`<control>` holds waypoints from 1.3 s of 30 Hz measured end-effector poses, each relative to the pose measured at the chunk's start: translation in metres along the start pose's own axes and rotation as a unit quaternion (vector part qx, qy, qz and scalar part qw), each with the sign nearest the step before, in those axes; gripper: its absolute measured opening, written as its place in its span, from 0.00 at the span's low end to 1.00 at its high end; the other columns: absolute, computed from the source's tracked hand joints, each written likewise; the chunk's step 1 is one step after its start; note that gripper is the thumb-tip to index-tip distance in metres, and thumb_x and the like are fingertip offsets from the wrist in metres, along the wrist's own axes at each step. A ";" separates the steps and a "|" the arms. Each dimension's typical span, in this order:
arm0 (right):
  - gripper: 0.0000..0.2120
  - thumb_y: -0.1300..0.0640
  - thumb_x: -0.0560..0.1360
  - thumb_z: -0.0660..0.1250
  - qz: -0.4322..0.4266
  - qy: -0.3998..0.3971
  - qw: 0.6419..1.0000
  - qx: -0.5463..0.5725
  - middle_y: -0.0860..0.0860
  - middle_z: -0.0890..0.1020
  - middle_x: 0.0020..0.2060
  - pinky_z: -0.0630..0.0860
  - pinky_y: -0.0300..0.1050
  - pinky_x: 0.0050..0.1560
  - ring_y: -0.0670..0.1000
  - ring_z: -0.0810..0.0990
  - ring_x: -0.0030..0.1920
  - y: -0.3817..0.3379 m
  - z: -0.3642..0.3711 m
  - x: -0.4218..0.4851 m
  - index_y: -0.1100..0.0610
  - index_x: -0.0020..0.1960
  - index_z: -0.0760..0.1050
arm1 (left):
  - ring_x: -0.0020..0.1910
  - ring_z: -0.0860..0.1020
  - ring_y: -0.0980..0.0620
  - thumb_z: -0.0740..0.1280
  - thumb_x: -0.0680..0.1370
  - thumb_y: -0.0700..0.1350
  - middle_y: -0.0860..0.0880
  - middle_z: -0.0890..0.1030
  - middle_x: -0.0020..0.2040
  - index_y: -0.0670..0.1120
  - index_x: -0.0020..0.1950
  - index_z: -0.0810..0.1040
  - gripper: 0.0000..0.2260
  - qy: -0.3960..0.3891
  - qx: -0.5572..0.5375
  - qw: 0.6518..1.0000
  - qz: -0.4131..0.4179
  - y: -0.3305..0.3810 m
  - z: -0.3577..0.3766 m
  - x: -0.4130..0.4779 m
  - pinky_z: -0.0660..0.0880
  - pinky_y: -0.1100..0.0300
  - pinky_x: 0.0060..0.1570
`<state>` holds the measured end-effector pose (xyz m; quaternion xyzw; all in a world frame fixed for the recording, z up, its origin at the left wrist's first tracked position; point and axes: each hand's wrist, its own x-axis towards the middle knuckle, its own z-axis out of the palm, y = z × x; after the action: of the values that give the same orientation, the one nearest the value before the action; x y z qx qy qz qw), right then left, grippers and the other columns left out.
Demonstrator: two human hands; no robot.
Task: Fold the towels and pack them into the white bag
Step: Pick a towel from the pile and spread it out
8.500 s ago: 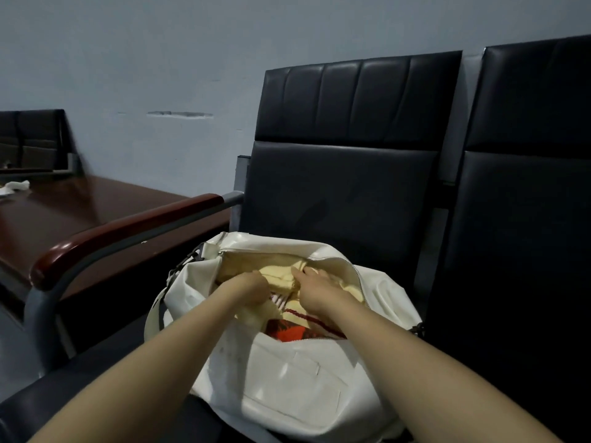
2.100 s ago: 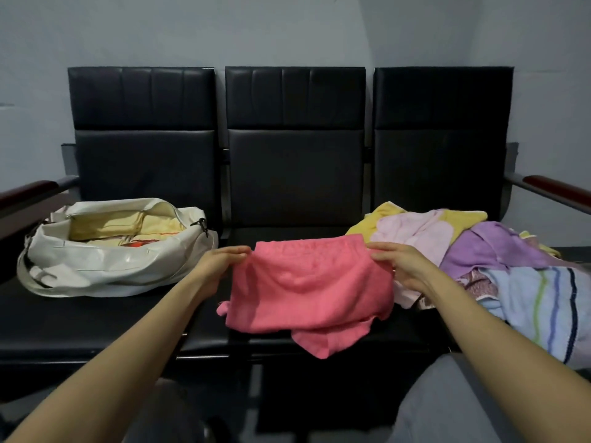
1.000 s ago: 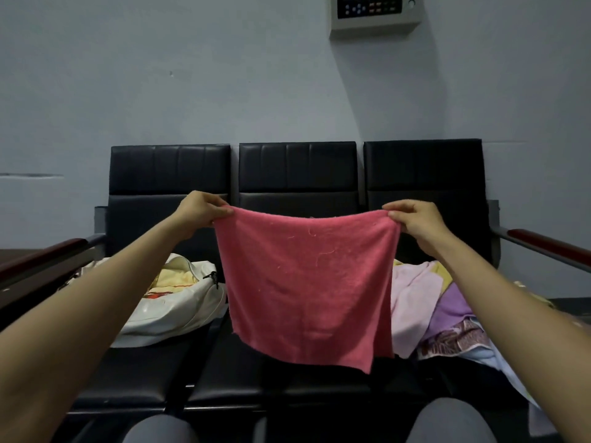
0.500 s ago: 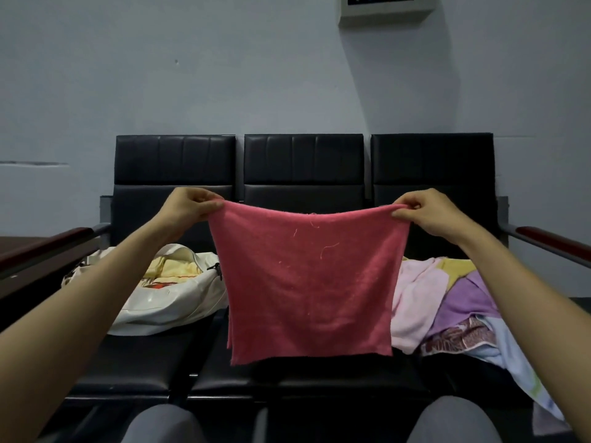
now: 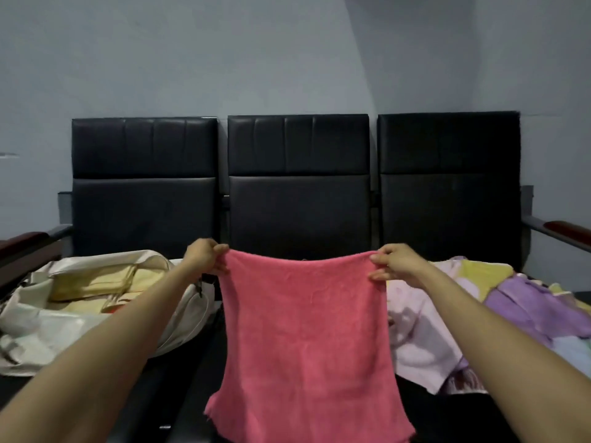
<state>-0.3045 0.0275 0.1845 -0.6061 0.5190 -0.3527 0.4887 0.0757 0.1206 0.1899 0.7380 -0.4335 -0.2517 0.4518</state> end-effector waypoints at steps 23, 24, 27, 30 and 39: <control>0.03 0.60 0.78 0.66 -0.119 0.110 0.981 -0.106 0.54 0.80 0.41 0.78 0.44 0.42 0.54 0.79 0.42 0.073 0.028 0.007 0.57 0.48 0.79 | 0.30 0.77 0.52 0.72 0.71 0.31 0.44 0.78 0.33 0.39 0.47 0.75 0.09 -0.025 -0.155 0.985 -0.064 -0.084 0.041 0.006 0.73 0.63 0.29; 0.04 0.60 0.78 0.66 -0.123 0.125 0.979 -0.103 0.54 0.80 0.41 0.79 0.48 0.45 0.55 0.79 0.44 0.068 0.025 0.006 0.57 0.49 0.80 | 0.32 0.77 0.51 0.73 0.71 0.31 0.44 0.77 0.34 0.39 0.46 0.74 0.10 -0.009 -0.150 0.987 -0.055 -0.077 0.037 0.004 0.75 0.64 0.29; 0.05 0.60 0.78 0.66 -0.127 0.138 0.978 -0.088 0.53 0.81 0.42 0.79 0.51 0.49 0.55 0.79 0.47 0.054 0.019 0.000 0.57 0.50 0.81 | 0.27 0.77 0.55 0.75 0.69 0.32 0.45 0.73 0.33 0.43 0.36 0.68 0.16 0.010 -0.109 0.994 -0.026 -0.059 0.023 -0.003 0.73 0.68 0.26; 0.04 0.61 0.78 0.66 -0.145 0.140 0.976 -0.082 0.48 0.80 0.39 0.77 0.50 0.49 0.53 0.79 0.47 0.040 0.015 -0.011 0.56 0.48 0.81 | 0.32 0.80 0.50 0.76 0.68 0.32 0.40 0.77 0.36 0.42 0.36 0.70 0.15 0.023 -0.089 0.996 -0.016 -0.045 0.011 -0.012 0.79 0.61 0.37; 0.07 0.65 0.79 0.63 -0.162 0.140 0.976 0.040 0.53 0.81 0.40 0.77 0.42 0.42 0.52 0.80 0.41 -0.007 0.001 -0.041 0.59 0.47 0.79 | 0.38 0.76 0.50 0.77 0.70 0.44 0.48 0.79 0.35 0.46 0.37 0.77 0.09 0.080 -0.043 0.992 0.086 0.011 -0.021 -0.048 0.74 0.58 0.40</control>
<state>-0.3105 0.0675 0.1941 -0.6069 0.4627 -0.5293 0.3707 0.0636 0.1698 0.2082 0.6954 -0.4468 -0.1709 0.5363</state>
